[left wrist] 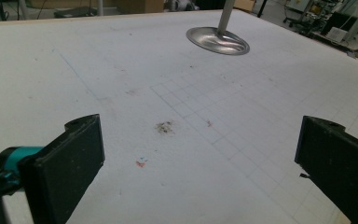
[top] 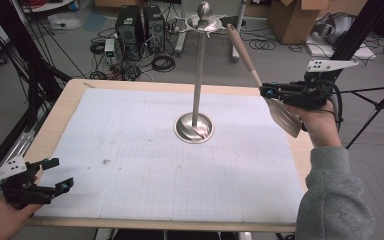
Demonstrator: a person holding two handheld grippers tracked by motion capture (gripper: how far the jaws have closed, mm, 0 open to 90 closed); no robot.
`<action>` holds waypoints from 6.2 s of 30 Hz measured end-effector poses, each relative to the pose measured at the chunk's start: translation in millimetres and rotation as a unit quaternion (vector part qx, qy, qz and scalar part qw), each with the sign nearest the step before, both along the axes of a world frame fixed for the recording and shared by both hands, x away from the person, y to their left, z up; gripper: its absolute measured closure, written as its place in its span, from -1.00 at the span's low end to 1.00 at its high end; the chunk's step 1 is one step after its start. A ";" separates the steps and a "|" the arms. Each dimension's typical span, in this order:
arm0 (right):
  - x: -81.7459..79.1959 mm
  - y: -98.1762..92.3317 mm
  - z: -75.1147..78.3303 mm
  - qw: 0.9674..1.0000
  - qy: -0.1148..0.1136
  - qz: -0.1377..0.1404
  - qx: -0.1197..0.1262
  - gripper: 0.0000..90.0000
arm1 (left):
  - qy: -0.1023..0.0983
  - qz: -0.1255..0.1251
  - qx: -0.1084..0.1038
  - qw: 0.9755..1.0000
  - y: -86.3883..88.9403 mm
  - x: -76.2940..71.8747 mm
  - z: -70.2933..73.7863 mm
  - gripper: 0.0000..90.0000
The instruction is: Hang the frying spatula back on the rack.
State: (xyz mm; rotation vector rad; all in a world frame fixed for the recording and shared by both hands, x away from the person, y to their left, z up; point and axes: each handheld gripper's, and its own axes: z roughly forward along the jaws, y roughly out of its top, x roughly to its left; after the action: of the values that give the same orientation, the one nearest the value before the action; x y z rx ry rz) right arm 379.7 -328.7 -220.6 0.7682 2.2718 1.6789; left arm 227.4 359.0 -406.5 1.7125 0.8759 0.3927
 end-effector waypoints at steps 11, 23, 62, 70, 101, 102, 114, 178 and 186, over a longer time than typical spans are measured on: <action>2.4 11.8 -6.8 1.000 0.002 0.007 -0.007 0.73 | -0.001 0.001 0.002 1.000 -0.2 -1.1 0.2 -0.96; 7.9 24.0 -14.4 1.000 0.001 0.000 -0.019 0.73 | 0.002 0.002 0.004 1.000 0.1 -1.2 -0.3 -0.96; 36.1 72.1 -33.8 0.999 0.011 0.001 -0.042 0.73 | 0.000 0.008 0.001 1.000 4.3 -7.0 0.0 -0.96; 40.4 85.1 -37.3 0.999 0.011 -0.005 -0.051 0.73 | 0.000 0.009 0.000 1.000 4.9 -7.5 0.0 -0.96; 49.1 109.2 -45.4 0.998 -0.010 -0.036 -0.057 0.71 | -0.001 0.005 0.003 1.000 4.0 -6.8 0.0 -0.96; 49.1 109.2 -45.4 0.998 -0.010 -0.036 -0.057 0.71 | -0.001 0.005 0.003 1.000 4.0 -6.8 0.0 -0.96; 43.1 110.8 -51.9 0.997 -0.009 -0.046 -0.057 0.35 | -0.001 -0.001 0.004 1.000 0.3 -3.7 0.0 -0.96; -80.3 40.1 -135.9 0.995 -0.019 -0.085 -0.040 -0.68 | -0.025 -0.043 -0.033 0.998 -40.6 52.7 4.0 -0.96; -98.3 22.8 -143.4 0.994 -0.024 -0.108 -0.002 -0.68 | -0.026 -0.043 -0.033 0.998 -40.5 51.7 4.3 -0.96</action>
State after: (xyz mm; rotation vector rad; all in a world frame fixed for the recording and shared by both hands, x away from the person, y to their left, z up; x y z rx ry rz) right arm 281.5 -305.9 -364.0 0.9245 2.0758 1.5757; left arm 279.1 318.5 -402.2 1.6652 0.7664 0.3456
